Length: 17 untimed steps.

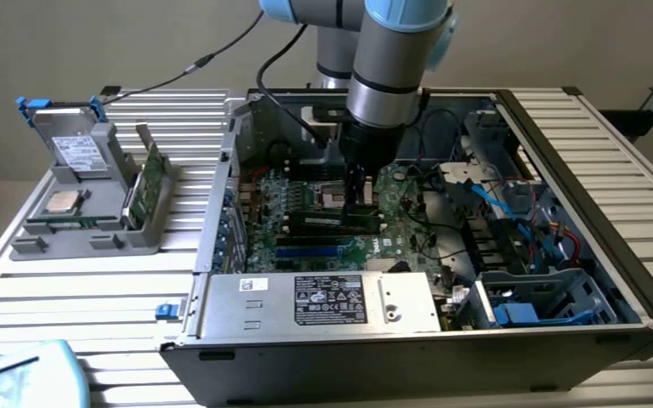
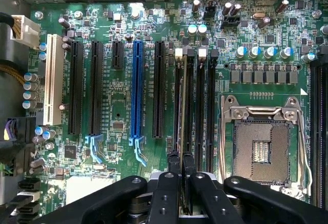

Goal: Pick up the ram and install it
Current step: 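Insert the ram into the slot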

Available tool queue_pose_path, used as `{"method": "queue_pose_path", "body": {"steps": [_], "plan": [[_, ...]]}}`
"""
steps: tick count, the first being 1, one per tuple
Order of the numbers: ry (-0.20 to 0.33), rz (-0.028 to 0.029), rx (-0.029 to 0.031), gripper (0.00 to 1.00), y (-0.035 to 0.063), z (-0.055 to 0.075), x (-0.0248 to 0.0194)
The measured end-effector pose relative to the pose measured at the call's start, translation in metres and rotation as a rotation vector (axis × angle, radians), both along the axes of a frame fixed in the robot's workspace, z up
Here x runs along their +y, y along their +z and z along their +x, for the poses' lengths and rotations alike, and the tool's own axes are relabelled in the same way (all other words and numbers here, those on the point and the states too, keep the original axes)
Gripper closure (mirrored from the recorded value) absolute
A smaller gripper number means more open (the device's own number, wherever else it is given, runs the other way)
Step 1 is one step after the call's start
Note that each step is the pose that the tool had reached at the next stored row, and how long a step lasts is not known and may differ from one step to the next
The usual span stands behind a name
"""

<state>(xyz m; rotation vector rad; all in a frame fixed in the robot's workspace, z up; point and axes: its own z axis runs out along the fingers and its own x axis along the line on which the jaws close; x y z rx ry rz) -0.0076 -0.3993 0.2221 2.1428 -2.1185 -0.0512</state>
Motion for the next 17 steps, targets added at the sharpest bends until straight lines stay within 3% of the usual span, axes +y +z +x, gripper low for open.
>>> {"method": "queue_pose_path", "body": {"steps": [17], "plan": [[0.000, 0.0001, 0.0000, 0.87, 0.0044, -0.0033, 0.0002]]}}
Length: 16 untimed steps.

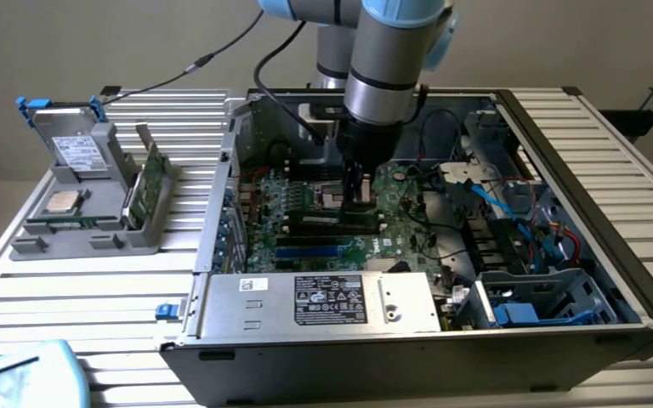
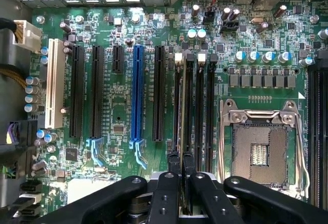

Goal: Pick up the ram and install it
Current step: 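Insert the ram into the slot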

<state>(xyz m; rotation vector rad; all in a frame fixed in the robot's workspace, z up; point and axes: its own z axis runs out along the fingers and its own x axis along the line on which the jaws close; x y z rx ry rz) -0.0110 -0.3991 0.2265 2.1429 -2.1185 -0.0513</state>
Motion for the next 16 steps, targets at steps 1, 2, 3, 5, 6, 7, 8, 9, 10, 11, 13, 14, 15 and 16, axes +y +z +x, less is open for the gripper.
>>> {"method": "queue_pose_path", "body": {"steps": [1, 2, 3, 5, 6, 7, 8, 9, 10, 11, 13, 14, 15, 16], "plan": [[0.000, 0.0001, 0.0000, 0.87, 0.0009, 0.0000, 0.0000], [0.000, 0.0001, 0.0000, 0.87, 0.0015, 0.0000, 0.0000], [0.000, 0.0001, 0.0000, 0.87, 0.0020, 0.0000, 0.0001], [0.000, 0.0003, -0.0001, 0.87, 0.0023, 0.0000, 0.0001], [0.000, 0.0005, -0.0002, 0.87, 0.0023, 0.0000, 0.0001], [0.000, 0.0004, -0.0006, 0.87, 0.0024, 0.0000, 0.0001], [0.000, 0.0003, -0.0018, 0.87, 0.0025, -0.0001, 0.0001], [0.000, 0.0001, -0.0052, 0.87, 0.0025, -0.0003, 0.0001], [0.000, 0.0001, -0.0093, 0.87, 0.0025, -0.0005, 0.0001], [0.000, 0.0003, -0.0138, 0.87, 0.0025, -0.0009, 0.0002], [0.000, 0.0003, -0.0215, 0.87, 0.0025, -0.0020, 0.0002], [0.000, 0.0003, -0.0246, 0.87, 0.0025, -0.0029, 0.0002], [0.000, 0.0001, -0.0270, 0.87, 0.0027, -0.0043, 0.0002], [0.000, 0.0002, -0.0294, 0.87, 0.0028, -0.0059, 0.0002]]}}
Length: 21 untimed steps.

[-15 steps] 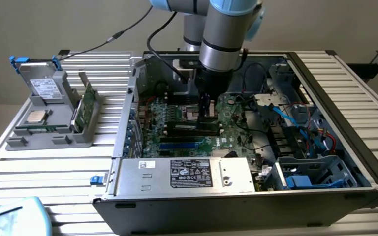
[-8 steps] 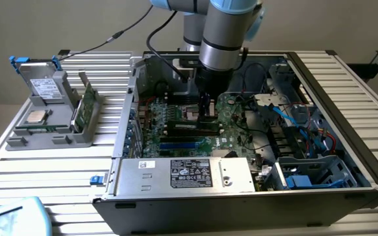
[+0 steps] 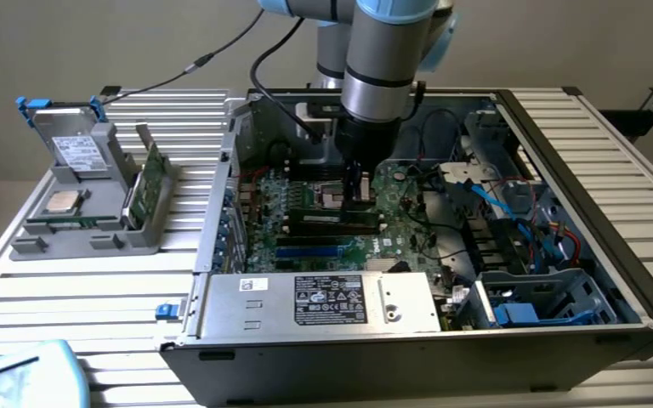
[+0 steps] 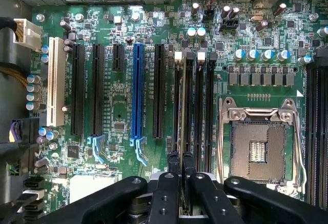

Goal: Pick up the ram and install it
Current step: 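Insert the ram into the slot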

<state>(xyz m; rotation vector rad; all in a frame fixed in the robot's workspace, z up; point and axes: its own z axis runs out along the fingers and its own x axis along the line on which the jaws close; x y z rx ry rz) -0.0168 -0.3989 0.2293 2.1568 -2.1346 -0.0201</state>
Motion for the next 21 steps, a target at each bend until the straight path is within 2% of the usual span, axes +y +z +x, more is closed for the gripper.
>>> {"method": "queue_pose_path", "body": {"steps": [2, 5, 15, 21], "plan": [[0.000, -0.0002, -0.0040, 0.87, 0.0005, -0.0030, 0.0000], [0.000, 0.0001, -0.0063, 0.87, 0.0023, -0.0038, 0.0003], [0.000, 0.0000, -0.0071, 0.87, 0.0050, -0.0035, 0.0008], [0.000, 0.0000, -0.0072, 0.87, 0.0051, 0.0014, 0.0008]]}}
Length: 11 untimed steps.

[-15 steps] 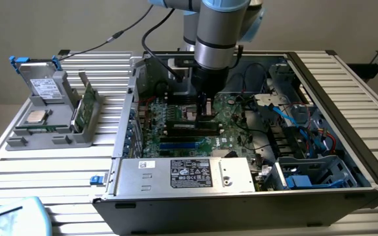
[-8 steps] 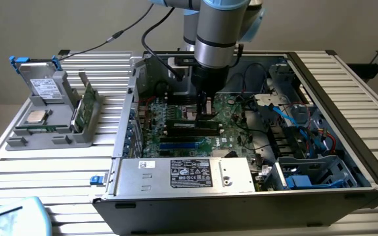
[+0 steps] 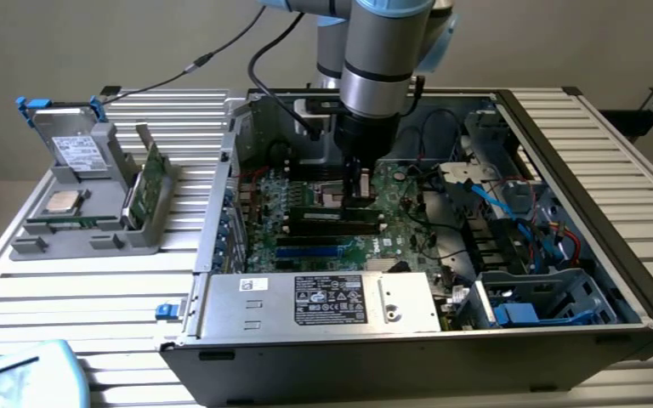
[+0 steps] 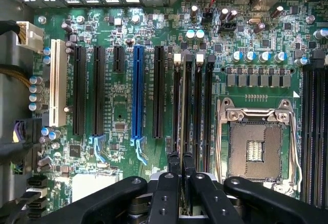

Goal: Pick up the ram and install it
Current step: 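Insert the ram into the slot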

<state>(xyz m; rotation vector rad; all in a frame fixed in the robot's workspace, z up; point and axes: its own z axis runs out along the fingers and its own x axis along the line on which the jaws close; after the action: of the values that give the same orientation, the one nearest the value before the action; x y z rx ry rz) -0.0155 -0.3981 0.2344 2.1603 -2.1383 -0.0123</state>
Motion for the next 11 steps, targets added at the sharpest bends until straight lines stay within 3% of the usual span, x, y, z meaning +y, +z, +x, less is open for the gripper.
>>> {"method": "queue_pose_path", "body": {"steps": [2, 4, 8, 11], "plan": [[0.000, 0.0001, -0.0001, 0.87, 0.0000, 0.0002, 0.0000], [0.000, 0.0001, -0.0041, 0.87, 0.0000, 0.0003, 0.0001], [0.000, -0.0001, -0.0282, 0.87, -0.0001, 0.0001, 0.0000], [0.000, -0.0002, -0.0320, 0.87, -0.0001, -0.0011, 0.0000]]}}
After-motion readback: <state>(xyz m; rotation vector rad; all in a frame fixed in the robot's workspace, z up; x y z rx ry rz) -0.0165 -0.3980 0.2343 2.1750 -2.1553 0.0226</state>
